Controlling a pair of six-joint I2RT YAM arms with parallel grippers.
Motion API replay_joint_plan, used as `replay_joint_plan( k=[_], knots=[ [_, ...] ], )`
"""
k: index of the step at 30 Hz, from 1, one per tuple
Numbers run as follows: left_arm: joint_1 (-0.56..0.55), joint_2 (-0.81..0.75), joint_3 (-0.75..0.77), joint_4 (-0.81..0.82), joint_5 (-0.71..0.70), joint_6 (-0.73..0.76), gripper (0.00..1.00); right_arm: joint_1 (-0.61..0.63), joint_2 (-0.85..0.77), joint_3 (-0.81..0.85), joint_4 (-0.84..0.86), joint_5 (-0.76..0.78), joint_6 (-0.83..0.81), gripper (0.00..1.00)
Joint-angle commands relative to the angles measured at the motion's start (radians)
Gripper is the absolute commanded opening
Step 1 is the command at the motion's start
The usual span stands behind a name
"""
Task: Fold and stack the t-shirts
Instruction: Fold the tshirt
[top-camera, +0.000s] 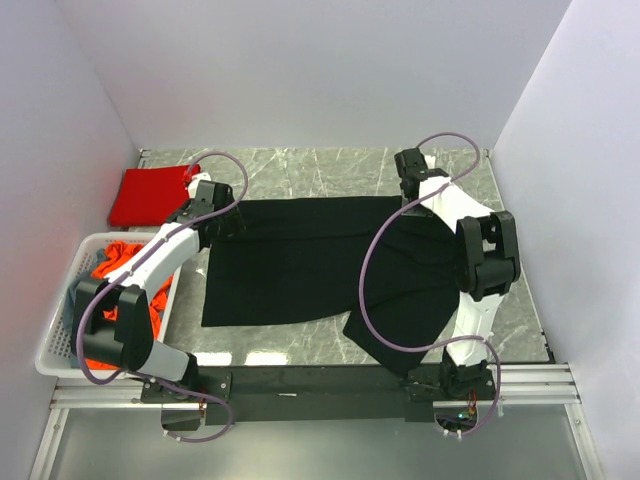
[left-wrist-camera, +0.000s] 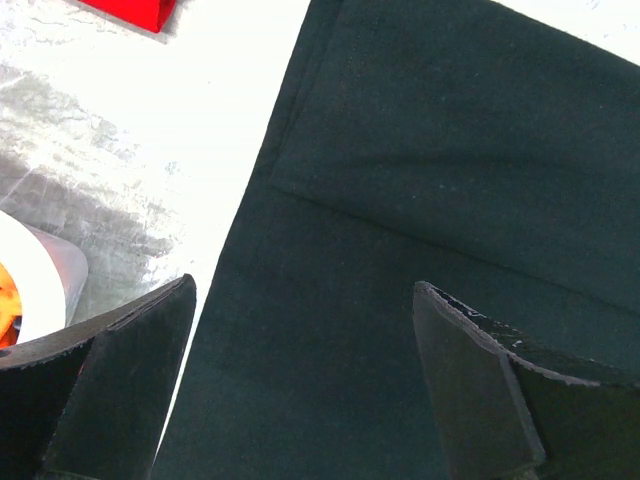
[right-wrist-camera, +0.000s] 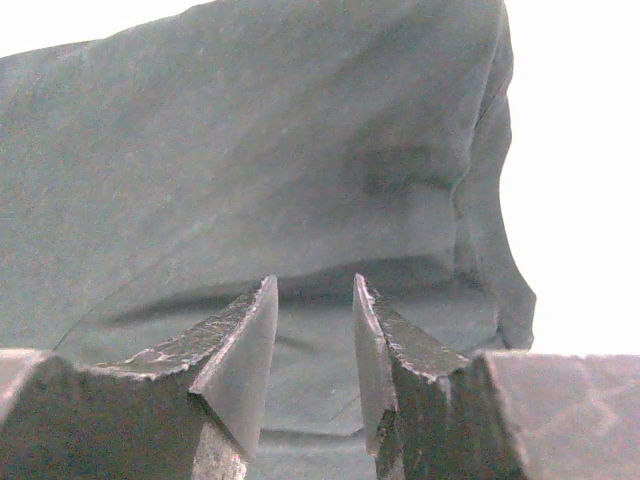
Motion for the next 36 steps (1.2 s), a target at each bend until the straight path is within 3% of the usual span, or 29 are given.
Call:
replay_joint_plan(
  k=[1,6,13,25,32,36],
  knots=[
    [-0.003,0.007,0.04,0.014,-0.008,0.015,0.95,-0.012,-0.009,0.033,-0.028,-0.021,-0.046,0.41],
    [-0.003,0.006,0.044,0.014,-0.006,0.015,0.95,0.031,-0.136,-0.122,0.021,-0.087,-0.079,0.43],
    [-0.003,-0.005,0.037,0.016,-0.003,0.015,0.95,0.073,-0.195,-0.287,0.028,-0.092,-0.069,0.49],
    [-0.003,-0.013,0.036,0.017,-0.005,0.015,0.95,0.083,-0.161,-0.314,0.028,-0.09,-0.092,0.47],
    [-0.005,-0.008,0.036,0.016,-0.008,0.015,0.95,0.082,-0.123,-0.303,0.038,-0.077,-0.105,0.38],
    [-0.003,-0.007,0.036,0.014,-0.008,0.016,0.95,0.082,-0.115,-0.28,0.037,-0.051,-0.111,0.19]
  ],
)
